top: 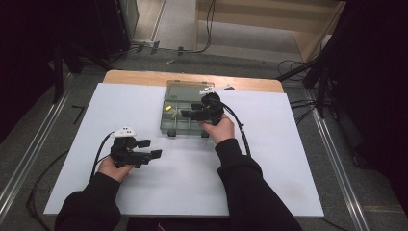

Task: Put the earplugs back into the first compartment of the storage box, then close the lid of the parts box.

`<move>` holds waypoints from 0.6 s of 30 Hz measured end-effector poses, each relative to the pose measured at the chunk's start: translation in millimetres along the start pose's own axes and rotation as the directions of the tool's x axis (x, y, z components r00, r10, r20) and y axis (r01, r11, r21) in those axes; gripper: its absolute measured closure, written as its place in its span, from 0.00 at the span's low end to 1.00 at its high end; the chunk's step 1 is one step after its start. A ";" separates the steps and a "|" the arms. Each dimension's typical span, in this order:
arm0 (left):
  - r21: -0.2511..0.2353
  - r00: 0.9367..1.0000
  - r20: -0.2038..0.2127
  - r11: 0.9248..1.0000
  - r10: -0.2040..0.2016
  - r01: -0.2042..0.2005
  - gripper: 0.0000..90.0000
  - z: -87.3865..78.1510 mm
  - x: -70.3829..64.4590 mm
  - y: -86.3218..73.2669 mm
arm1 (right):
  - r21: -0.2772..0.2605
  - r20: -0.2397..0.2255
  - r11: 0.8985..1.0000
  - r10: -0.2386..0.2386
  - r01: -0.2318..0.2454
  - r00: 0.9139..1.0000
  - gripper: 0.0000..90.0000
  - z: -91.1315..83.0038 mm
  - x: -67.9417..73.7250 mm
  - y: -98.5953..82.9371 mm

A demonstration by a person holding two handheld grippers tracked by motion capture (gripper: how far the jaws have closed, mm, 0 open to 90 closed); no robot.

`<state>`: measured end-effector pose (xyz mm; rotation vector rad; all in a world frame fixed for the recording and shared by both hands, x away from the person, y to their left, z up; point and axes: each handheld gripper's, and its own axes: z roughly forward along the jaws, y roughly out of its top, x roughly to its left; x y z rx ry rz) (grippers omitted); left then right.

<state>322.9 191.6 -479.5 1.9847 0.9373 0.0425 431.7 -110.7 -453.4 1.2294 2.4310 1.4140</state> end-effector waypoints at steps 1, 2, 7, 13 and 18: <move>-0.004 1.000 -0.002 1.000 -0.006 0.006 0.30 0.3 0.8 0.3 | -0.002 0.005 1.000 0.000 0.000 1.000 0.39 -2.3 -0.7 -2.0; -0.011 1.000 -0.001 1.000 -0.012 0.012 0.30 1.0 1.8 0.5 | -0.002 0.005 1.000 0.000 0.000 1.000 0.38 -4.8 -1.8 -3.6; -0.032 0.999 -0.005 0.998 -0.049 0.049 0.30 4.4 7.8 1.9 | -0.014 0.013 1.000 0.013 -0.013 1.000 0.38 -17.2 -7.5 -9.3; -0.013 0.999 -0.030 0.999 -0.041 0.041 0.30 9.7 7.6 9.6 | -0.020 0.025 1.000 0.017 -0.017 1.000 0.38 -30.3 -15.7 -15.6; -0.025 0.998 -0.044 0.999 -0.036 0.035 0.30 13.1 7.6 20.5 | -0.017 0.031 0.999 0.033 -0.032 0.999 0.38 -36.4 -22.7 -19.7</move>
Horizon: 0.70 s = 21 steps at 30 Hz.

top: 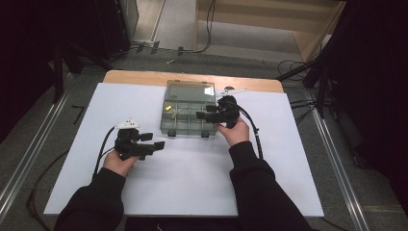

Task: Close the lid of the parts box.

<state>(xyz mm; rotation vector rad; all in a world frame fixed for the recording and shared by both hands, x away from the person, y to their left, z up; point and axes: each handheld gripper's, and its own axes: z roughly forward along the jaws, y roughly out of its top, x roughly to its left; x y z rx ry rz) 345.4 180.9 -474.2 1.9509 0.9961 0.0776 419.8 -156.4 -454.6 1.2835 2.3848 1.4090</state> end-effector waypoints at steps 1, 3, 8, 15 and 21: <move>-0.006 1.000 -0.003 1.000 -0.003 0.003 0.30 0.6 0.6 3.7 | -0.001 0.002 1.000 0.002 -0.002 1.000 0.38 -0.6 -1.3 -0.3; -0.022 1.000 -0.003 1.000 -0.015 0.015 0.30 1.8 2.3 10.9 | -0.002 0.003 1.000 0.002 -0.002 1.000 0.38 -2.0 -3.3 -0.7; -0.027 1.000 -0.014 1.000 -0.017 0.016 0.30 7.3 5.4 25.8 | -0.001 0.015 1.000 0.005 -0.005 1.000 0.38 -5.4 -8.1 -0.9; -0.030 0.999 -0.031 0.999 -0.014 0.013 0.30 14.1 11.1 42.9 | -0.013 0.031 1.000 0.019 -0.019 0.999 0.38 -11.6 -17.3 0.0; -0.001 0.999 -0.053 1.000 0.013 -0.013 0.30 22.7 12.3 59.0 | -0.016 0.052 1.000 0.028 -0.027 0.998 0.36 -13.2 -25.5 1.6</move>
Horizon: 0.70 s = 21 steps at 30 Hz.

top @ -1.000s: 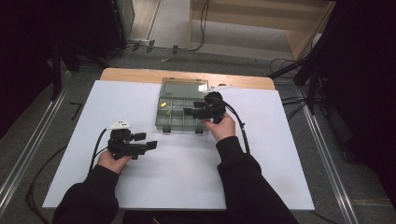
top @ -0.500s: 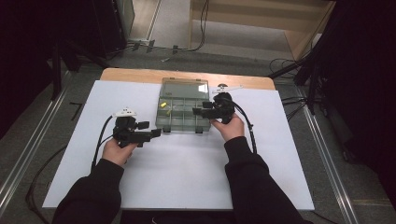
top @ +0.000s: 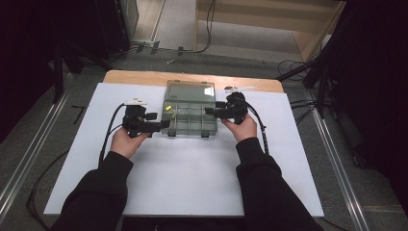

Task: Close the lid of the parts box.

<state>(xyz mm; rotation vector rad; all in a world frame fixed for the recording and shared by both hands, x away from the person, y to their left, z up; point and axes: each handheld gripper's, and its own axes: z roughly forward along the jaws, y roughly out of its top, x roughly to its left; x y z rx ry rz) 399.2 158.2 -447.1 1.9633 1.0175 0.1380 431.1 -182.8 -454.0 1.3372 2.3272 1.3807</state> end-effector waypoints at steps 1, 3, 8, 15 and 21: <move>0.003 1.000 0.000 1.000 -0.002 0.002 0.30 1.6 0.6 2.7 | -0.004 -0.001 1.000 0.001 -0.001 1.000 0.35 -0.5 -1.7 0.2; 0.008 1.000 0.000 1.000 -0.001 0.001 0.30 4.8 2.1 8.1 | -0.016 0.001 1.000 0.006 -0.006 1.000 0.33 -1.1 -4.4 0.7; 0.016 1.000 -0.005 1.000 0.003 -0.003 0.30 11.0 6.0 21.5 | -0.010 0.001 1.000 0.002 -0.002 1.000 0.30 -0.9 -9.3 4.3; -0.013 1.000 0.004 1.000 -0.002 0.002 0.22 14.0 11.2 41.6 | -0.016 0.004 1.000 -0.008 0.008 1.000 0.25 -1.1 -16.0 13.6; -0.056 1.000 0.001 0.998 -0.013 0.013 0.10 19.3 18.5 56.8 | -0.061 0.019 0.998 -0.002 0.003 1.000 0.11 0.4 -22.4 19.7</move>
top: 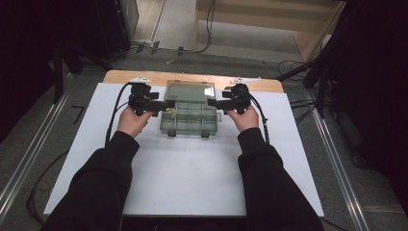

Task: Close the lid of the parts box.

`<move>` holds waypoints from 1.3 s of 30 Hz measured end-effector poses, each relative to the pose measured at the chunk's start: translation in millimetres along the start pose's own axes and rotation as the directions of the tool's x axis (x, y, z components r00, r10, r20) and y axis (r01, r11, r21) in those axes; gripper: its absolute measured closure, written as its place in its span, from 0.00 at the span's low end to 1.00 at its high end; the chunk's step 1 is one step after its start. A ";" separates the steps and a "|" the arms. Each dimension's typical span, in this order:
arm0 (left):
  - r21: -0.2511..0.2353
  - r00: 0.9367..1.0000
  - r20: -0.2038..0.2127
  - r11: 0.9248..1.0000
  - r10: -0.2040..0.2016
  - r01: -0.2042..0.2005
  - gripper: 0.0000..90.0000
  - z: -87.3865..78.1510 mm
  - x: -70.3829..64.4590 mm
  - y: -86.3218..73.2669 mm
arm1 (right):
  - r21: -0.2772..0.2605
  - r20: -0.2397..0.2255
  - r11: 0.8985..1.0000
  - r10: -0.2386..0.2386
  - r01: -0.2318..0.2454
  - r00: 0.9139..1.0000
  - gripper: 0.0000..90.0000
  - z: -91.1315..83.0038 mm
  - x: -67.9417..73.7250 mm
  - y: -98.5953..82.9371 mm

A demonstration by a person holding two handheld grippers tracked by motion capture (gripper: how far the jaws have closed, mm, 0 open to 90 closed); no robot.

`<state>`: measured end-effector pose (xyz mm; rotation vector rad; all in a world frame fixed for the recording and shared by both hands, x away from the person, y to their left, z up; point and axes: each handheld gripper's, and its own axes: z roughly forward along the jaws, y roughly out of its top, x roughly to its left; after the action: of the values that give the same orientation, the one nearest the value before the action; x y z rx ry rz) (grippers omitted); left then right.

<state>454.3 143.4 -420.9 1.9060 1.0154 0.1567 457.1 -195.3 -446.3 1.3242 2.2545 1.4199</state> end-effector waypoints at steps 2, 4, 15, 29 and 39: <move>-0.002 1.000 -0.010 1.000 -0.004 0.004 0.10 3.0 2.5 3.6 | 0.009 0.004 1.000 0.013 -0.013 1.000 0.11 2.0 -3.3 1.6; 0.012 0.999 -0.046 1.000 -0.001 0.002 0.12 7.5 4.8 8.1 | 0.026 0.024 0.999 0.019 -0.019 1.000 0.13 4.2 -5.6 3.2; 0.025 0.995 -0.099 0.999 -0.025 0.028 0.15 33.1 22.6 22.7 | 0.034 0.079 0.998 0.056 -0.059 0.995 0.14 17.6 -18.6 12.6; 0.061 0.980 -0.195 0.997 -0.039 0.052 0.15 69.9 44.6 35.5 | 0.080 0.159 0.993 0.079 -0.092 0.984 0.14 51.5 -29.7 21.4; 0.013 0.966 -0.254 0.999 -0.048 0.053 0.16 90.3 48.4 25.0 | 0.084 0.221 0.986 0.121 -0.143 0.968 0.14 71.7 -36.1 9.0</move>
<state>544.4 111.0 -465.2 1.9088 1.2389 0.3708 523.1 -174.7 -488.1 1.6023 2.1539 1.1493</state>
